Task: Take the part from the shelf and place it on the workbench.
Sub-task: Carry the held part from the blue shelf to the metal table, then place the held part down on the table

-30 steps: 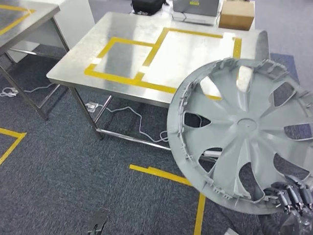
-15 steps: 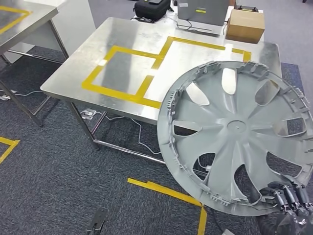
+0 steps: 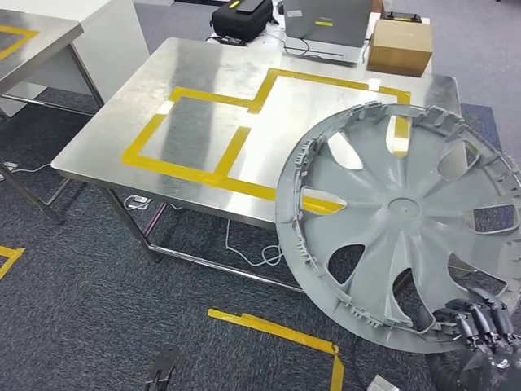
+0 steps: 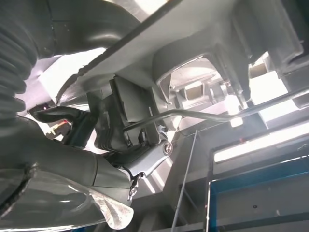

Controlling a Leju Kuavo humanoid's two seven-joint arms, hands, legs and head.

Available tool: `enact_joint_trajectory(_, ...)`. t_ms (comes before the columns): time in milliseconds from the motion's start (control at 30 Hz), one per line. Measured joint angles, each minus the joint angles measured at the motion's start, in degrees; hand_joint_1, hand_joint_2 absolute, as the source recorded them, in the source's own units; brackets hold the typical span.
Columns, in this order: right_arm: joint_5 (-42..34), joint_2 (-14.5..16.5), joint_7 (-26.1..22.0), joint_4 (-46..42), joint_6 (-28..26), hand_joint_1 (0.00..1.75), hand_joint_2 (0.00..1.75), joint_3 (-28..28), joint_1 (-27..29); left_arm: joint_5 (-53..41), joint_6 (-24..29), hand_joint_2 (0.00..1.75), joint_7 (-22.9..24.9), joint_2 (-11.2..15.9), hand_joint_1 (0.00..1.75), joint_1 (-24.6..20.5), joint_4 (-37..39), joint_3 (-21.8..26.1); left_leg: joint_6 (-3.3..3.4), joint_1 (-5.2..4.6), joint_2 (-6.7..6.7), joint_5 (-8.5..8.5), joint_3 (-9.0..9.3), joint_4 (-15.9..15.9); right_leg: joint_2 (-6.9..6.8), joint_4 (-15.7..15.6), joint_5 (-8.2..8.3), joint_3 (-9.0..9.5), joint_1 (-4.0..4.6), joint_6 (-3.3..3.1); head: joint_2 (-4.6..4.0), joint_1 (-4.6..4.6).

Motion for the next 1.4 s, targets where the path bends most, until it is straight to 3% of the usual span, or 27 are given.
enact_joint_trajectory(67, 0.0, 0.0, 0.0, 0.1, 0.0, 1.75, 1.75, 0.1, -0.1, 0.1, 0.0, 1.75, 0.0, 0.0, 0.00, 0.1, 0.0, 0.1, 0.54, -0.21, 0.07, -0.23, -0.06, -0.8, 0.08, -0.1, -0.26, 0.02, 0.13, 0.74, 0.00, -0.11)
enact_joint_trajectory(167, 0.1, -0.1, 0.0, 0.2, 0.0, 1.75, 1.75, 0.3, -0.1, 0.1, 0.0, 1.75, 0.0, 0.0, 0.00, 0.1, 0.0, 0.2, 1.66, 0.06, 0.11, 1.50, 0.64, -1.7, 0.01, 1.3, -1.76, -0.55, 0.05, 1.74, 0.00, 0.00)
enact_joint_trajectory(267, 0.1, -0.3, 0.1, 0.3, 0.0, 1.75, 1.75, 0.4, -0.2, 0.1, 0.0, 1.75, 0.0, -0.1, 0.00, 0.0, 0.0, 0.2, 2.37, -0.02, 0.17, 1.52, 0.82, -2.0, -0.07, 10.5, -6.39, -5.34, 0.05, 2.12, 0.00, 0.15)
enact_joint_trajectory(300, 0.0, -0.3, 0.1, 0.4, 0.0, 1.75, 1.75, 0.4, -0.2, 0.1, 0.0, 1.75, 0.0, -0.1, 0.00, 0.0, 0.0, 0.2, 2.47, -0.11, 0.19, 1.44, 0.85, -2.0, -0.08, 13.5, -7.25, -7.06, 0.05, 2.17, 0.00, 0.13)
enact_joint_trajectory(333, 0.0, -0.3, 0.1, 0.5, 0.0, 1.75, 1.75, 0.4, -0.2, 0.1, 0.0, 1.75, 0.0, -0.1, 0.00, 0.1, 0.0, 0.2, 2.55, -0.19, 0.18, 1.35, 0.91, -1.9, -0.08, 14.7, -6.99, -7.98, 0.05, 2.15, 0.00, 0.12)
enact_joint_trajectory(367, 0.0, -0.3, 0.1, 0.6, 0.0, 1.75, 1.75, 0.4, -0.2, 0.1, 0.0, 1.75, 0.0, -0.1, 0.00, 0.1, 0.0, 0.2, 2.59, -0.26, 0.14, 1.25, 1.01, -1.9, -0.08, 13.9, -5.66, -7.89, 0.06, 2.07, 0.00, 0.13)
enact_joint_trajectory(400, 0.1, -0.3, 0.1, 0.6, 0.0, 1.75, 1.75, 0.4, -0.2, 0.1, 0.0, 1.75, 0.0, -0.1, 0.00, 0.1, 0.0, 0.2, 2.57, -0.31, 0.08, 1.14, 1.18, -1.9, -0.08, 11.0, -3.50, -6.75, 0.07, 1.91, 0.00, 0.13)
enact_joint_trajectory(433, 0.1, -0.4, 0.1, 0.7, 0.0, 1.75, 1.75, 0.4, -0.2, 0.1, 0.0, 1.75, 0.0, -0.1, 0.00, 0.1, 0.0, 0.2, 2.48, -0.35, 0.01, 1.00, 1.35, -1.9, -0.10, 7.1, -1.36, -5.06, 0.10, 1.67, 0.00, 0.14)
enact_joint_trajectory(500, 0.1, -0.5, 0.1, 0.7, 0.0, 1.75, 1.75, 0.4, -0.3, 0.1, 0.0, 1.75, 0.0, -0.1, 0.00, 0.0, 0.0, 0.2, 2.04, -0.61, -0.10, 0.70, 1.49, -1.8, -0.13, 1.1, 0.84, -2.10, 0.25, 1.19, 0.00, 0.09)
enact_joint_trajectory(667, 0.1, -0.5, 0.2, 0.7, 0.0, 1.75, 1.75, 0.4, -0.3, 0.1, -0.1, 1.75, -0.1, -0.1, 0.00, -0.1, 0.0, 0.2, 0.48, -0.58, -0.10, -0.23, 1.27, -0.9, -0.08, -0.9, 0.96, -0.78, 0.14, 0.03, 0.00, -0.08)
enact_joint_trajectory(733, 0.1, -0.5, 0.5, 0.7, 0.0, 1.75, 1.75, 0.4, -0.3, 0.1, -0.1, 1.75, -0.1, 0.0, 0.00, -0.1, 0.0, 0.3, -0.22, -0.35, -0.03, -2.83, -1.08, 4.2, -0.25, -1.1, 0.72, -0.31, -0.07, -0.50, 0.00, -0.28)
enact_joint_trajectory(800, 0.0, -0.6, 0.9, 0.8, 0.0, 1.75, 1.75, 0.4, -0.3, 0.1, -0.1, 1.75, -0.2, 0.0, 0.00, 0.1, 0.0, 0.3, -0.67, -0.06, 0.00, -5.48, -4.82, 11.4, -0.31, -1.1, 0.22, 0.12, -0.09, -0.74, 0.00, -0.37)
enact_joint_trajectory(833, 0.0, -0.6, 1.0, 0.9, 0.0, 1.75, 1.75, 0.4, -0.3, 0.1, -0.1, 1.75, -0.2, 0.0, 0.00, 0.2, 0.0, 0.3, -0.78, 0.03, 0.01, -5.58, -5.96, 13.3, -0.29, -1.1, -0.03, 0.41, -0.09, -0.73, 0.00, -0.37)
enact_joint_trajectory(867, 0.0, -0.6, 1.0, 1.0, 0.0, 1.75, 1.75, 0.4, -0.3, 0.1, -0.1, 1.75, -0.2, 0.0, 0.00, 0.2, 0.0, 0.3, -0.78, 0.08, 0.02, -4.51, -6.15, 13.2, -0.25, -1.1, -0.31, 0.79, -0.10, -0.66, 0.00, -0.38)
enact_joint_trajectory(900, 0.0, -0.6, 1.0, 1.0, 0.0, 1.75, 1.75, 0.4, -0.3, 0.1, -0.1, 1.75, -0.2, 0.0, 0.00, 0.2, 0.0, 0.3, -0.66, 0.11, 0.03, -2.45, -5.33, 10.9, -0.22, -1.1, -0.64, 1.28, -0.10, -0.56, 0.00, -0.37)
enact_joint_trajectory(967, 0.0, -0.6, 1.0, 1.1, 0.0, 1.75, 1.75, 0.4, -0.3, 0.0, -0.1, 1.75, -0.2, 0.1, 0.00, 0.2, 0.0, 0.3, -0.12, -0.05, 0.06, 1.49, -2.42, 3.8, -0.20, -1.1, -1.46, 2.12, -0.02, -0.10, 0.00, -0.35)
enact_joint_trajectory(1033, 0.0, -0.6, 1.0, 1.1, 0.0, 1.75, 1.75, 0.4, -0.4, 0.0, -0.1, 1.75, -0.2, 0.1, 0.00, 0.2, 0.0, 0.3, 0.58, -0.37, 0.15, 2.02, -0.23, -0.8, -0.21, -1.4, -2.12, 2.41, 0.08, 0.59, 0.00, -0.30)
enact_joint_trajectory(1167, 0.0, -0.8, 1.1, 1.1, 0.0, 1.75, 1.75, 0.4, -0.5, 0.0, -0.2, 1.75, -0.3, 0.2, 0.00, 0.2, 0.0, 0.3, 1.96, -0.23, 0.04, 1.04, 1.67, -2.8, -0.36, -0.5, -2.28, 3.11, 0.02, 1.97, 0.01, -0.03)
enact_joint_trajectory(1233, 0.0, -0.9, 1.1, 1.2, 0.0, 1.75, 1.75, 0.4, -0.5, 0.0, -0.3, 1.75, -0.3, 0.2, 0.00, 0.2, 0.0, 0.3, 2.45, -0.03, -0.02, 0.70, 2.64, -3.3, -0.37, 4.6, -3.71, -0.09, -0.01, 2.25, 0.01, 0.23)
enact_joint_trajectory(1300, 0.0, -1.0, 1.2, 1.2, 0.0, 1.75, 1.75, 0.4, -0.5, 0.0, -0.3, 1.75, -0.3, 0.1, 0.00, 0.3, 0.0, 0.3, 2.64, -0.01, -0.02, -0.05, 3.36, -3.3, -0.35, 11.9, -6.14, -5.48, 0.00, 2.45, 0.00, 0.34)
enact_joint_trajectory(1333, -0.1, -1.1, 1.2, 1.2, 0.0, 1.75, 1.75, 0.4, -0.4, 0.0, -0.3, 1.75, -0.3, 0.1, 0.00, 0.4, 0.0, 0.3, 2.64, 0.00, -0.02, -0.59, 3.93, -3.3, -0.36, 14.1, -6.99, -7.70, 0.00, 2.54, 0.00, 0.33)
enact_joint_trajectory(1367, -0.1, -1.1, 1.2, 1.3, 0.0, 1.75, 1.75, 0.4, -0.4, 0.0, -0.3, 1.75, -0.3, 0.1, 0.00, 0.5, 0.0, 0.3, 2.60, 0.02, -0.05, -1.22, 4.69, -3.3, -0.37, 14.5, -7.03, -9.10, -0.01, 2.56, 0.00, 0.35)
enact_joint_trajectory(1400, -0.1, -1.1, 1.2, 1.4, 0.0, 1.75, 1.75, 0.4, -0.4, 0.0, -0.3, 1.75, -0.3, 0.1, 0.00, 0.5, 0.0, 0.3, 2.51, 0.05, -0.10, -1.91, 5.60, -3.3, -0.40, 13.0, -5.89, -9.51, -0.03, 2.57, 0.00, 0.35)
